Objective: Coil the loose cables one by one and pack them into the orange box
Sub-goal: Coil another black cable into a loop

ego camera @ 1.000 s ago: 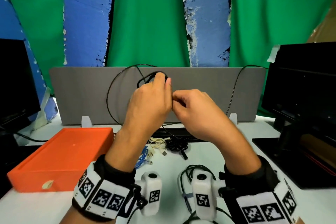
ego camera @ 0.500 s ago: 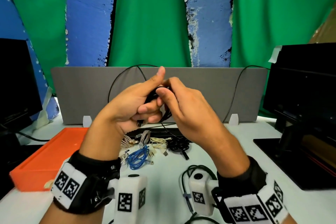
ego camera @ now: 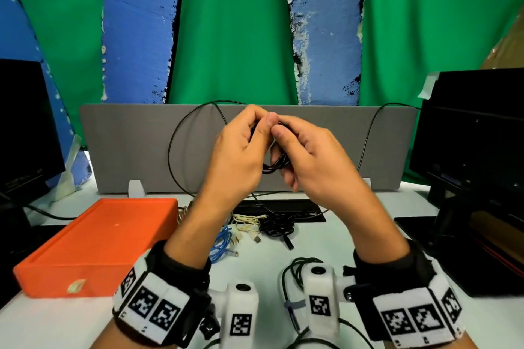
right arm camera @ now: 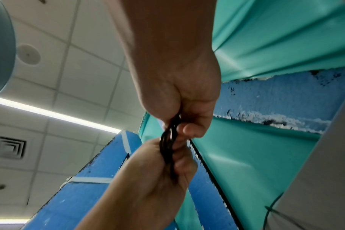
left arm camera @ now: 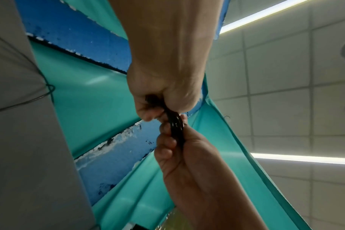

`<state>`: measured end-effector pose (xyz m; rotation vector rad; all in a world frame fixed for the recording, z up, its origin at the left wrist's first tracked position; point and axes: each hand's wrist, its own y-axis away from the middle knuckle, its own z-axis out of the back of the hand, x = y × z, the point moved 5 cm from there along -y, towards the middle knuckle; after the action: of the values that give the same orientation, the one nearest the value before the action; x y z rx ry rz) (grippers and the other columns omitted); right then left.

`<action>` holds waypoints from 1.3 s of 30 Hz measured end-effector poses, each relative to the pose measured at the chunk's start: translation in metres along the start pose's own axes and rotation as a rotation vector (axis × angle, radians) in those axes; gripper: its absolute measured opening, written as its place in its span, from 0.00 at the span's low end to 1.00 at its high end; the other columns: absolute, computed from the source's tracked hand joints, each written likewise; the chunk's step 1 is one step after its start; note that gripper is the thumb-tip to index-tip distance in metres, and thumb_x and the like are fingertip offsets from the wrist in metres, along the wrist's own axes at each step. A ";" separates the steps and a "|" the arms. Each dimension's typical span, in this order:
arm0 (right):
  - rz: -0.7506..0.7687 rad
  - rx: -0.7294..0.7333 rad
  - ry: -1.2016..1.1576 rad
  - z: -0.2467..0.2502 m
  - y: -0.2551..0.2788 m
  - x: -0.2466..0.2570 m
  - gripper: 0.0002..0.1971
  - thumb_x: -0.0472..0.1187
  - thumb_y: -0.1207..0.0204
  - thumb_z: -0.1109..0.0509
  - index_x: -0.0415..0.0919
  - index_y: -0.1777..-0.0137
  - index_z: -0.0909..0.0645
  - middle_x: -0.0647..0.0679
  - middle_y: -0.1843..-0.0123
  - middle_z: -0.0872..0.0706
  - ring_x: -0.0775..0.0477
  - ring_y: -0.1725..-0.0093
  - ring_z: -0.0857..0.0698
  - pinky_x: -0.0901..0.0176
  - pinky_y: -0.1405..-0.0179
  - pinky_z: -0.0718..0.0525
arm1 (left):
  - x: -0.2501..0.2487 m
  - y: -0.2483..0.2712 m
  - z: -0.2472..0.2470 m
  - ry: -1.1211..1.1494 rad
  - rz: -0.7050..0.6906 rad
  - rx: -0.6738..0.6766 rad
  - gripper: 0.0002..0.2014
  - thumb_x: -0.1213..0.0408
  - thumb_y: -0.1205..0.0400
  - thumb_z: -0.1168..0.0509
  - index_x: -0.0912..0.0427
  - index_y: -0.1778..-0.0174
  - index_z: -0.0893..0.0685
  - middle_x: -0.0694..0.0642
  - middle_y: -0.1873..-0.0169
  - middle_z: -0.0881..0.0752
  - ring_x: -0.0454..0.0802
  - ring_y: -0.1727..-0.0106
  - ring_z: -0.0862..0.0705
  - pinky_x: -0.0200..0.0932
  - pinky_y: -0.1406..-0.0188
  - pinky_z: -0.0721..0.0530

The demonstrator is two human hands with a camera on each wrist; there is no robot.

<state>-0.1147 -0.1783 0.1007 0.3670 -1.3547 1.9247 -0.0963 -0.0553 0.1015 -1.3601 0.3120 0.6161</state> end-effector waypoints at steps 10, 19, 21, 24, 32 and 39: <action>-0.067 -0.115 -0.137 0.004 0.000 -0.004 0.12 0.41 0.09 0.42 0.47 0.40 0.15 0.48 0.66 0.14 0.45 0.79 0.18 0.55 0.77 0.19 | 0.005 -0.001 0.011 -0.283 -0.089 0.136 0.14 0.53 0.11 0.42 0.57 0.59 0.23 0.54 0.74 0.22 0.42 0.74 0.29 0.34 0.76 0.34; -0.196 -0.055 -0.193 -0.001 0.003 -0.006 0.14 0.44 0.08 0.46 0.42 0.51 0.22 0.46 0.62 0.17 0.46 0.76 0.19 0.53 0.77 0.21 | 0.005 0.000 0.003 -0.181 -0.052 0.065 0.13 0.54 0.11 0.41 0.57 0.54 0.19 0.48 0.74 0.22 0.42 0.72 0.27 0.39 0.72 0.29; -0.155 -0.072 0.123 0.002 0.003 -0.006 0.14 0.47 0.09 0.47 0.43 0.53 0.25 0.48 0.61 0.14 0.49 0.76 0.14 0.48 0.72 0.17 | 0.003 -0.001 0.007 -0.201 -0.048 0.095 0.17 0.51 0.12 0.41 0.59 0.57 0.19 0.47 0.76 0.26 0.41 0.74 0.31 0.38 0.74 0.33; -0.126 -0.041 0.410 -0.004 0.004 -0.004 0.15 0.52 0.09 0.51 0.44 0.52 0.31 0.46 0.62 0.15 0.42 0.68 0.12 0.43 0.65 0.15 | 0.013 -0.006 0.015 -0.173 0.140 0.119 0.25 0.43 0.13 0.44 0.65 0.58 0.20 0.49 0.75 0.29 0.45 0.72 0.32 0.45 0.68 0.31; -0.139 0.048 0.825 -0.008 0.004 -0.005 0.12 0.50 0.08 0.56 0.48 0.53 0.43 0.53 0.73 0.33 0.48 0.76 0.36 0.47 0.73 0.41 | 0.014 -0.008 0.032 -0.181 0.307 0.111 0.11 0.69 0.13 0.40 0.54 0.53 0.13 0.50 0.68 0.11 0.49 0.72 0.21 0.43 0.67 0.23; -0.153 0.015 0.812 -0.006 0.004 -0.001 0.10 0.49 0.08 0.56 0.48 0.51 0.42 0.54 0.73 0.33 0.50 0.76 0.36 0.51 0.76 0.45 | 0.004 -0.005 0.034 0.091 0.361 0.296 0.07 0.71 0.18 0.31 0.65 0.45 0.15 0.61 0.62 0.08 0.48 0.68 0.14 0.35 0.63 0.14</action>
<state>-0.1153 -0.1736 0.0950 -0.2850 -0.7438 1.6676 -0.0948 -0.0215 0.1097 -1.0537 0.7053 0.7733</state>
